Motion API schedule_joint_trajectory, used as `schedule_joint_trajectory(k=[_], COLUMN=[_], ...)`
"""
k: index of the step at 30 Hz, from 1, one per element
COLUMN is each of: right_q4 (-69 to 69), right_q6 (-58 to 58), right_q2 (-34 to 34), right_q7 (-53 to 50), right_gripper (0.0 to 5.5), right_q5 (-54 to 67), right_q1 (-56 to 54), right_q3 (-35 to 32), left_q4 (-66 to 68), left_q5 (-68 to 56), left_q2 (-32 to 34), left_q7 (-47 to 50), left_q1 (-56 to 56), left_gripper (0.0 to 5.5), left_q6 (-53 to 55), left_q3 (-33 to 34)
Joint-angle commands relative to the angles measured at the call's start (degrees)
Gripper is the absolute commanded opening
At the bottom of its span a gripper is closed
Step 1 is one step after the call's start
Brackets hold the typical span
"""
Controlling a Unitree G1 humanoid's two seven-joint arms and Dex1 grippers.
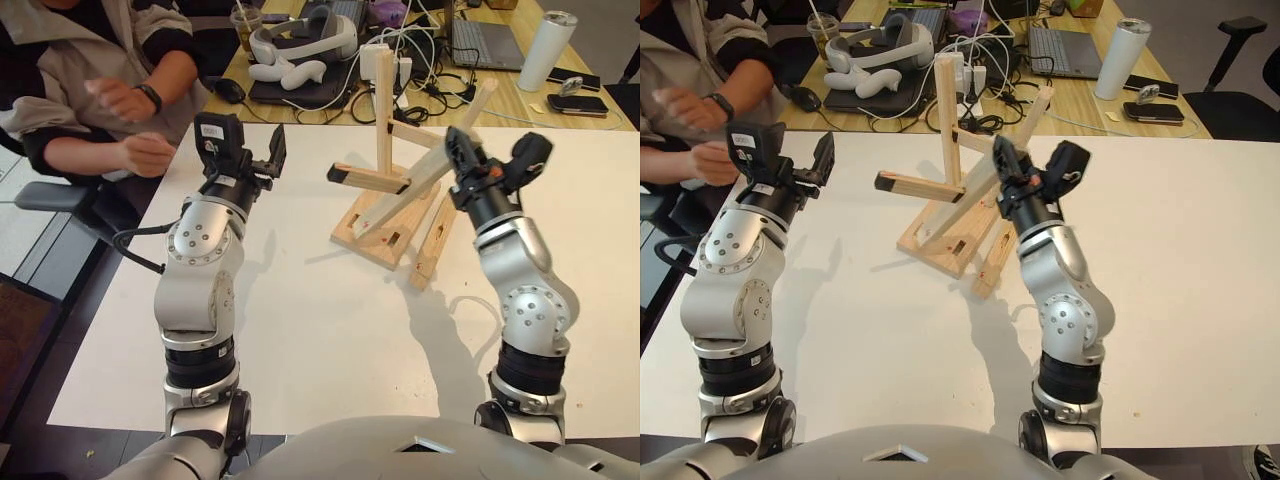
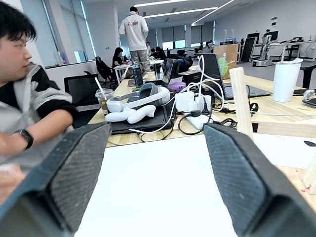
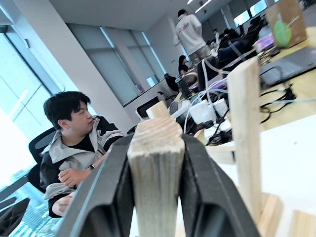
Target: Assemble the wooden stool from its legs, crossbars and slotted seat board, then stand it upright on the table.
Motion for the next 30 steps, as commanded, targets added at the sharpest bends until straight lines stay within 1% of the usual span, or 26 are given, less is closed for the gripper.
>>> schedule_joint_trajectory(k=[1, 5, 8, 14, 19, 25, 30], right_q4=[-6.2, -7.6, -6.4, -4.2, -2.3, 0.2, 1.5], right_q6=[3.1, 2.8, 1.9, 1.7, 1.4, 1.3, 4.1], right_q2=[-0.5, 4.5, 6.8, 6.6, 7.5, 11.9, 13.0], right_q7=[-5.2, -10.5, -13.3, -16.4, -16.7, -18.5, -21.4], right_gripper=[1.00, 1.00, 1.00, 1.00, 1.00, 1.00, 1.00], right_q5=[-5.1, -11.0, -16.4, -25.9, -29.0, -27.0, -25.2], right_q1=[2.8, 6.7, 6.3, 4.7, 3.8, 2.5, -0.2], right_q3=[2.8, 9.5, 13.2, 18.8, 19.6, 16.8, 13.6], left_q4=[0.4, 2.0, 3.4, 5.0, 5.3, 5.9, 5.5], left_q5=[0.4, -0.3, -1.0, -2.0, -2.1, -2.1, -1.9], left_q2=[-0.6, -0.2, 0.5, 1.7, 2.1, 2.4, 2.1], left_q7=[1.2, 0.6, -0.8, -2.7, -3.1, -3.3, -2.9], left_q1=[1.4, -0.6, -2.2, -3.6, -4.3, -4.8, -4.2], left_gripper=[3.44, 3.44, 3.44, 3.44, 3.44, 3.44, 3.44], left_q6=[0.2, 0.4, 0.6, 0.8, 0.8, 0.6, 0.3], left_q3=[0.8, 0.9, 0.6, 1.3, 0.7, 0.6, 0.7])
